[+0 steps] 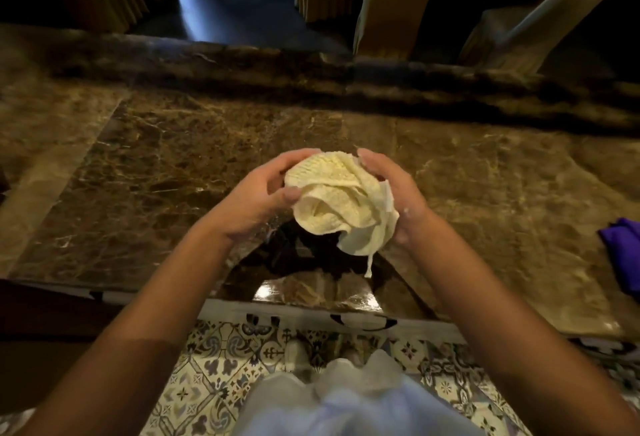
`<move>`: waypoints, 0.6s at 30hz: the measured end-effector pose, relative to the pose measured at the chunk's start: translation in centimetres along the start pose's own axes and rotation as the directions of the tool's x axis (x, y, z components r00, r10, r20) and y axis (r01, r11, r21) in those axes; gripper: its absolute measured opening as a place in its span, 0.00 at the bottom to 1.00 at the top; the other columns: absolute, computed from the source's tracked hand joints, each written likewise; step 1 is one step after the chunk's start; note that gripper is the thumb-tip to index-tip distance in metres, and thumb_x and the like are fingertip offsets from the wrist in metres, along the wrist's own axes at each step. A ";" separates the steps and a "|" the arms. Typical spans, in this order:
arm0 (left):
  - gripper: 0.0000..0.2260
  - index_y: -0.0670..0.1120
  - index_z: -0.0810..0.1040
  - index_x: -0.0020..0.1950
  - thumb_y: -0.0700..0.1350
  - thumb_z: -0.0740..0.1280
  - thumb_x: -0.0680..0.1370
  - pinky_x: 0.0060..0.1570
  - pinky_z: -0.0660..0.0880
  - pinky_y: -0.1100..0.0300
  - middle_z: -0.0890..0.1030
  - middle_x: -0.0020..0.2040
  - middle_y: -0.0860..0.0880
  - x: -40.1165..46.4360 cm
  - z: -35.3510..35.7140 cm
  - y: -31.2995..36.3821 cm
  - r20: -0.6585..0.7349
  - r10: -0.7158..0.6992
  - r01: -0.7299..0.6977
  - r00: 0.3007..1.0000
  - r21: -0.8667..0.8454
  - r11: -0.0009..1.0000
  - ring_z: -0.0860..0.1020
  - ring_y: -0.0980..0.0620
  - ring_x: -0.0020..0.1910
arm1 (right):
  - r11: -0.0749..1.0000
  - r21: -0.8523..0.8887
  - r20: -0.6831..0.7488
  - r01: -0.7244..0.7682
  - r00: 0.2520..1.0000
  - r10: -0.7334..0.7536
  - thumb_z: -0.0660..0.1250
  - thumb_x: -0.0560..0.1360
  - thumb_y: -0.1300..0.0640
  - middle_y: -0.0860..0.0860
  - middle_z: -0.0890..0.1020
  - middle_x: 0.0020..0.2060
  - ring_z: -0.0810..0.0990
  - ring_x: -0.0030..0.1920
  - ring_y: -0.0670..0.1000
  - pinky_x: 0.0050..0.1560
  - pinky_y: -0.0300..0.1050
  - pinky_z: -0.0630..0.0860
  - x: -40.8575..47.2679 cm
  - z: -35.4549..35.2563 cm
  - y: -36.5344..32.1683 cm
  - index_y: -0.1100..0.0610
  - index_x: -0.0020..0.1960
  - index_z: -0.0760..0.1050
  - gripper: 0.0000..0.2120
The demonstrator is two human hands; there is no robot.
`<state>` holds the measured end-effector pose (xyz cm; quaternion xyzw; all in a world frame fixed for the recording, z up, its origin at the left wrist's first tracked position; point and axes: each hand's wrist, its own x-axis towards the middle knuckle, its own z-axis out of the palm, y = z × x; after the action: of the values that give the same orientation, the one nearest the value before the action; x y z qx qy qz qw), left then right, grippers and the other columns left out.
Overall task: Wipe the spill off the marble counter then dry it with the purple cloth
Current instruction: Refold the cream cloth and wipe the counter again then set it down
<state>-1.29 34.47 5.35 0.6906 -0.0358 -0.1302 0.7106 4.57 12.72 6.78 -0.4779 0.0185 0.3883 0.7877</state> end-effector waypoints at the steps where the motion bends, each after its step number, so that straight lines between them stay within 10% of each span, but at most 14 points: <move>1: 0.37 0.54 0.76 0.70 0.66 0.77 0.63 0.56 0.80 0.58 0.81 0.67 0.51 0.1 0.7 -0.2 0.007 -0.017 0.017 1.000 -0.025 1.000 0.81 0.50 0.65 | 0.998 0.058 0.027 -0.021 0.999 0.019 0.60 0.78 0.45 0.57 0.87 0.43 0.87 0.43 0.53 0.47 0.46 0.83 -0.8 -0.8 -0.1 0.61 0.47 0.86 0.23; 8: 0.05 0.54 0.84 0.52 0.50 0.71 0.77 0.47 0.78 0.58 0.85 0.46 0.53 0.9 4.8 0.6 -0.131 -0.035 0.040 0.991 0.041 0.998 0.83 0.55 0.45 | 0.983 -0.179 0.166 -0.041 0.984 0.071 0.80 0.59 0.36 0.53 0.88 0.43 0.86 0.45 0.55 0.48 0.49 0.82 -5.8 -7.1 0.6 0.54 0.47 0.87 0.26; 13: 0.05 0.48 0.80 0.50 0.47 0.66 0.81 0.39 0.77 0.63 0.82 0.40 0.54 1.2 8.4 1.7 -0.213 0.001 0.002 0.977 0.013 1.000 0.80 0.57 0.39 | 0.661 -0.739 0.240 0.126 0.967 0.083 0.79 0.67 0.49 0.44 0.83 0.61 0.83 0.60 0.46 0.60 0.48 0.81 -7.8 -9.0 -0.2 0.45 0.67 0.74 0.30; 18: 0.10 0.49 0.82 0.46 0.51 0.65 0.82 0.46 0.76 0.51 0.83 0.40 0.50 1.4 10.8 1.6 -0.356 -0.072 0.072 0.932 -0.012 0.997 0.81 0.51 0.40 | 0.386 -0.902 0.100 0.194 0.963 -0.251 0.74 0.75 0.52 0.42 0.83 0.48 0.82 0.45 0.42 0.44 0.43 0.79 -8.2 -9.9 0.7 0.46 0.59 0.76 0.14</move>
<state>-2.21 23.63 7.24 0.7041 0.1187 -0.0287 0.6995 1.82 0.40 4.20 -0.8339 -0.2364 0.2151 0.4500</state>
